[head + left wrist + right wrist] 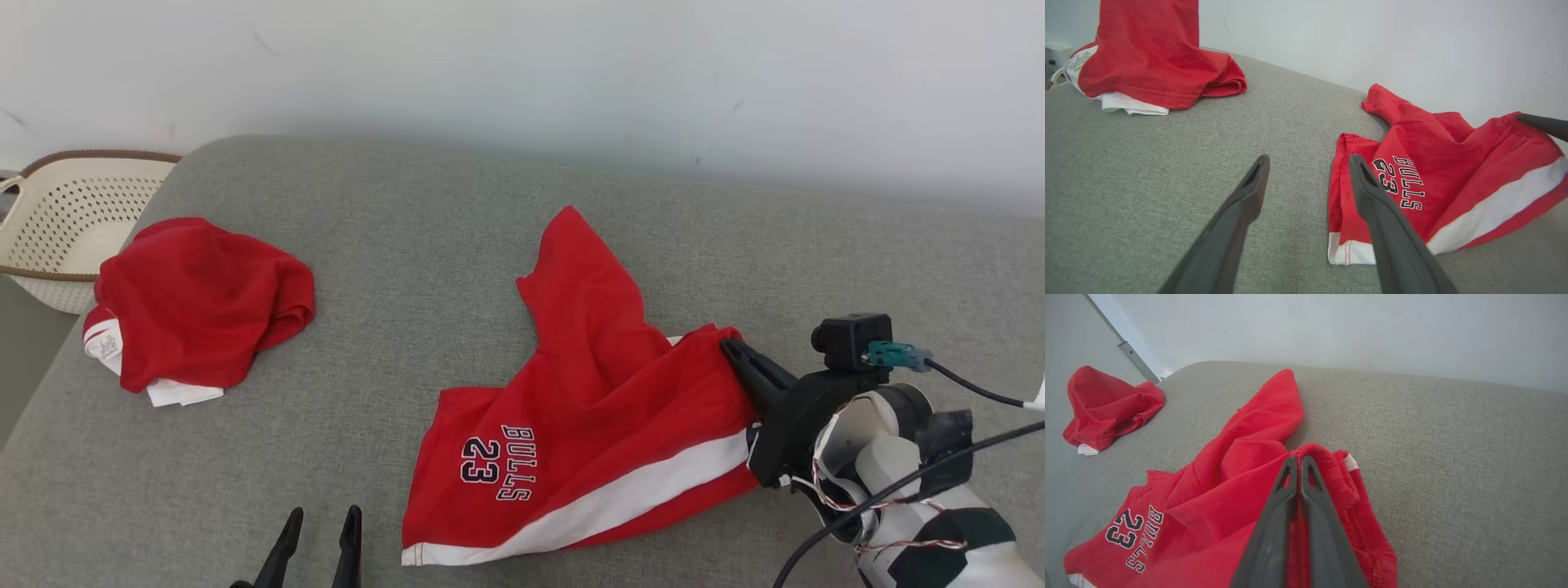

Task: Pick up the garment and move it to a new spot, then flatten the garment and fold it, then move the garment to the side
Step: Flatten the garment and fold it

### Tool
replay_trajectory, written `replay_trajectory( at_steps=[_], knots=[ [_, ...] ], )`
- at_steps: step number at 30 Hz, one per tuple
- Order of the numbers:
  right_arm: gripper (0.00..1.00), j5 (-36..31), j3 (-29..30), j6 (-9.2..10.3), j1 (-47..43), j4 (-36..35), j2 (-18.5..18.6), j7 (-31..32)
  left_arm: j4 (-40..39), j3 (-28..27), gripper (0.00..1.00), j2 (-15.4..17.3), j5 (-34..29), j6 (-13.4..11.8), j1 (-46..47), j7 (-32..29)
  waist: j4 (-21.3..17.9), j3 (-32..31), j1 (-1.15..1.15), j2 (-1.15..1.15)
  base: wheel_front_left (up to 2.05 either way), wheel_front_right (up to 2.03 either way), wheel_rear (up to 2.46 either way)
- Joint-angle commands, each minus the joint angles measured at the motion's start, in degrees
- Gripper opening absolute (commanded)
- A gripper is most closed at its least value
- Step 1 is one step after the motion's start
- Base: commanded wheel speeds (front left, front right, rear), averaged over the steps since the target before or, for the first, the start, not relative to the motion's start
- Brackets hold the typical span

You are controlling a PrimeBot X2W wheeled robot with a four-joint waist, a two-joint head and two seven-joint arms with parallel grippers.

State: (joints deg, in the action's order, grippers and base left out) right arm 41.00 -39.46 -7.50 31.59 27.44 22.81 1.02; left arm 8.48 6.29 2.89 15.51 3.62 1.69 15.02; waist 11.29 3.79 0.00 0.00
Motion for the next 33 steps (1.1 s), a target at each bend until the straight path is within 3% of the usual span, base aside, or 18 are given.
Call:
replay_trajectory(
  at_steps=[1, 3, 5, 6, 19, 24, 33],
  knots=[
    [0.0, -0.69, -0.61, 0.02, 1.64, 3.11, -0.4, -0.19, 0.3, 0.11, 1.0, 0.01, 0.43, -0.09, 0.51, 0.25, 0.44, 0.01, 0.0, 0.0, 0.0, 0.0, 0.0],
    [0.0, -0.3, -1.07, 0.01, 2.03, 5.59, -0.82, -0.13, 0.43, 0.13, 1.0, 0.02, 0.54, -0.16, 0.37, 0.25, 0.53, -0.12, 0.0, 0.0, 0.0, 0.0, 0.0],
    [0.76, -0.06, -1.91, 0.01, 2.52, 6.74, -0.85, -0.53, 0.49, 0.05, 1.0, 0.01, 0.61, -0.34, 0.11, 0.24, 0.41, -0.31, 0.0, 0.0, 0.0, 0.0, 0.0],
    [1.0, 0.28, -2.0, 0.01, 2.53, 7.15, -0.87, -1.12, 0.51, -0.09, 1.0, 0.01, 0.63, -0.42, -0.04, 0.24, 0.25, -0.42, 0.0, 0.0, 0.0, 0.0, 0.0],
    [1.0, 2.65, -2.84, 0.01, -1.16, 3.75, 2.71, -5.41, -0.12, -1.02, 1.0, 0.01, 0.15, -0.48, -0.97, 0.24, -2.48, -1.38, 0.0, 0.0, 0.0, 0.0, 0.0],
    [1.0, 0.24, 1.74, 0.01, -3.79, 1.2, 3.73, -10.37, -0.72, -1.49, 1.0, 0.0, 0.27, -0.64, -1.38, 0.24, -3.47, -1.43, 0.0, 0.0, 0.0, 0.0, 0.0],
    [1.0, -7.71, 11.85, 0.02, -10.04, -3.09, 1.84, -15.74, -2.35, -2.47, 1.0, 0.02, -0.24, -1.04, -1.81, 0.24, -4.94, -1.83, 0.0, 0.0, 0.0, 0.0, 0.0]
  ],
)
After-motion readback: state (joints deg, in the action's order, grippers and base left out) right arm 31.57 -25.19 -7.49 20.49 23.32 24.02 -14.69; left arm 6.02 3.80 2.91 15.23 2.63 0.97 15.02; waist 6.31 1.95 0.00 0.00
